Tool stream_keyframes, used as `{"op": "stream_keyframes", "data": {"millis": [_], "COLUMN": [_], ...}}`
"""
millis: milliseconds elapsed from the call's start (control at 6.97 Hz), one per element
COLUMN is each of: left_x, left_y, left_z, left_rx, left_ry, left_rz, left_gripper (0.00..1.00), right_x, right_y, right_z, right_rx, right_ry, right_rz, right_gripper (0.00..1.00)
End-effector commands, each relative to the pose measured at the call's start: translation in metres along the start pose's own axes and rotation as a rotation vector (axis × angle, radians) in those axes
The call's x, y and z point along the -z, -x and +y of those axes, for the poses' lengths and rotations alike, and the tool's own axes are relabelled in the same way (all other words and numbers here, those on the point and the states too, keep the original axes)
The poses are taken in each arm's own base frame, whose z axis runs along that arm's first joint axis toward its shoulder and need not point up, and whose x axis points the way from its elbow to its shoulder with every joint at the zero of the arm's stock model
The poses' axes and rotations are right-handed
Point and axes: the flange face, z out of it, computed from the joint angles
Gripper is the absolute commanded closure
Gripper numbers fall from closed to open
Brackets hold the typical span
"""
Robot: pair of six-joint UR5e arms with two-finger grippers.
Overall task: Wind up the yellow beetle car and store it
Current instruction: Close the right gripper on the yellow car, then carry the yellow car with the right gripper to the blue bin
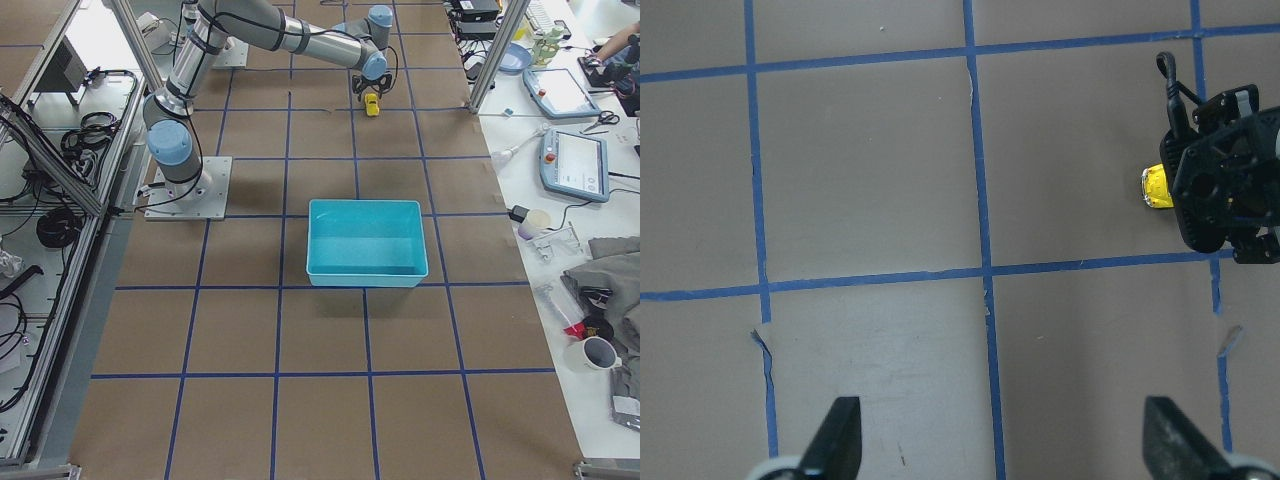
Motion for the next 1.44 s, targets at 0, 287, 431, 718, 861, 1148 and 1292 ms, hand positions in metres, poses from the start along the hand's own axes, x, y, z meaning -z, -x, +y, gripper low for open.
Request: {"op": "stream_keyframes", "data": {"millis": [0, 287, 431, 718, 861, 1148, 1292], "left_x": [0.0, 0.0, 0.0, 0.001, 0.0, 0.001, 0.0], "left_y": [0.0, 0.0, 0.0, 0.0, 0.0, 0.0, 0.0], "left_z": [0.0, 0.0, 0.0, 0.0, 0.0, 0.0, -0.001], "left_rx": [0.0, 0.0, 0.0, 0.0, 0.0, -0.002, -0.002], "left_ry": [0.0, 0.0, 0.0, -0.001, 0.0, -0.001, 0.0], "left_rz": [0.0, 0.0, 0.0, 0.0, 0.0, 0.0, 0.0], "left_gripper": [0.0, 0.0, 0.0, 0.0, 0.0, 0.0, 0.0], "right_x": [0.0, 0.0, 0.002, 0.048, 0.077, 0.142, 0.166], "right_y": [0.0, 0.0, 0.0, 0.0, -0.002, 0.002, 0.014], "right_z": [0.0, 0.001, 0.001, 0.013, 0.034, 0.14, 0.211], "right_rx": [0.01, 0.013, 0.013, -0.004, -0.032, -0.179, -0.271], "right_ry": [0.001, 0.005, 0.011, 0.031, 0.051, 0.064, 0.072], "right_rz": [0.002, 0.004, 0.008, 0.075, 0.108, 0.126, 0.11], "right_gripper": [0.5, 0.72, 0.75, 0.75, 0.75, 0.75, 0.75]}}
